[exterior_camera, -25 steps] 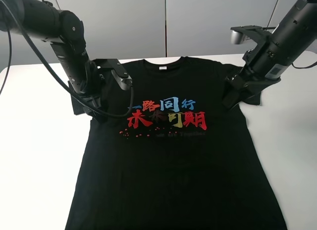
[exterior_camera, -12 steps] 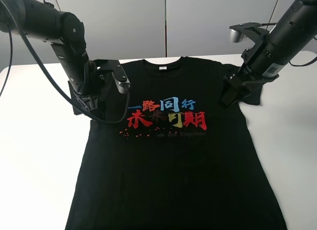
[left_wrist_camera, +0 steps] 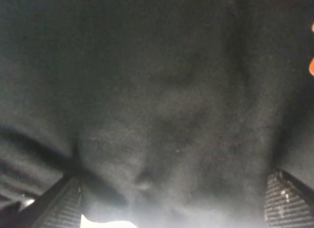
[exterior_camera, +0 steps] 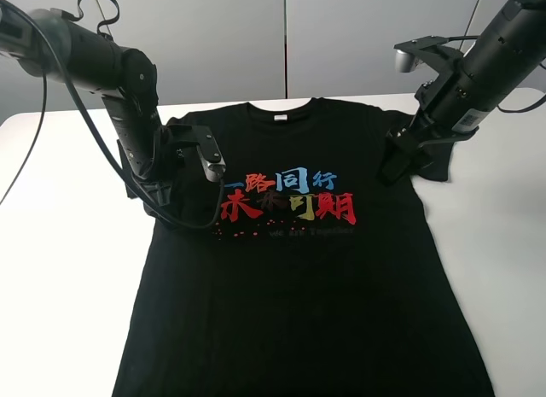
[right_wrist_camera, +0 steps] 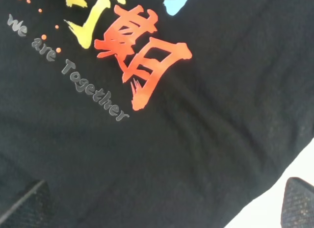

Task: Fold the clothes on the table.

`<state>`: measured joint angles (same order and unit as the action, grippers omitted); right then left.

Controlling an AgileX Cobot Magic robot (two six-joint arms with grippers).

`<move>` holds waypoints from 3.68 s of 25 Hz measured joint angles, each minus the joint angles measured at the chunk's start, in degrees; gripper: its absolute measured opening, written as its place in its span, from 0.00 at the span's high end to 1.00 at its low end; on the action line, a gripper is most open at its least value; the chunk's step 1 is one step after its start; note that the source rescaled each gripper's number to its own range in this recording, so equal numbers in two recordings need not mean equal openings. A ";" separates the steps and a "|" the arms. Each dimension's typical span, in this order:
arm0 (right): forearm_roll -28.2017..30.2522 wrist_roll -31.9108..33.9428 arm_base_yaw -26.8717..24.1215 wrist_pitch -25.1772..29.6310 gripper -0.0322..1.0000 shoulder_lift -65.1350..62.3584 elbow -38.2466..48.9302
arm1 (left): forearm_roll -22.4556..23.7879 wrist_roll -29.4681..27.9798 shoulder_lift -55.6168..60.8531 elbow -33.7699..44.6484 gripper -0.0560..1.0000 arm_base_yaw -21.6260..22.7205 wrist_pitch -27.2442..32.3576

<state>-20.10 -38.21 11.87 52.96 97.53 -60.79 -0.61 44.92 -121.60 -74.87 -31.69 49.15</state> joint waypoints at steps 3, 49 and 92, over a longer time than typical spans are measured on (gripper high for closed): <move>0.00 -0.77 0.00 -0.10 0.00 0.00 0.00 | -0.10 0.00 -0.41 0.00 0.00 0.00 -0.79; 7.65 -4.85 4.67 -6.19 0.00 7.38 -0.36 | 2.35 -2.63 -0.86 2.04 0.94 -0.18 -5.84; 19.08 2.22 5.80 -7.23 0.97 22.48 -6.46 | 1.99 -2.60 -0.86 2.04 0.94 -0.18 -5.97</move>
<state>-1.02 -35.99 17.66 45.73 120.01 -67.25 1.38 42.33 -122.46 -72.83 -31.87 43.18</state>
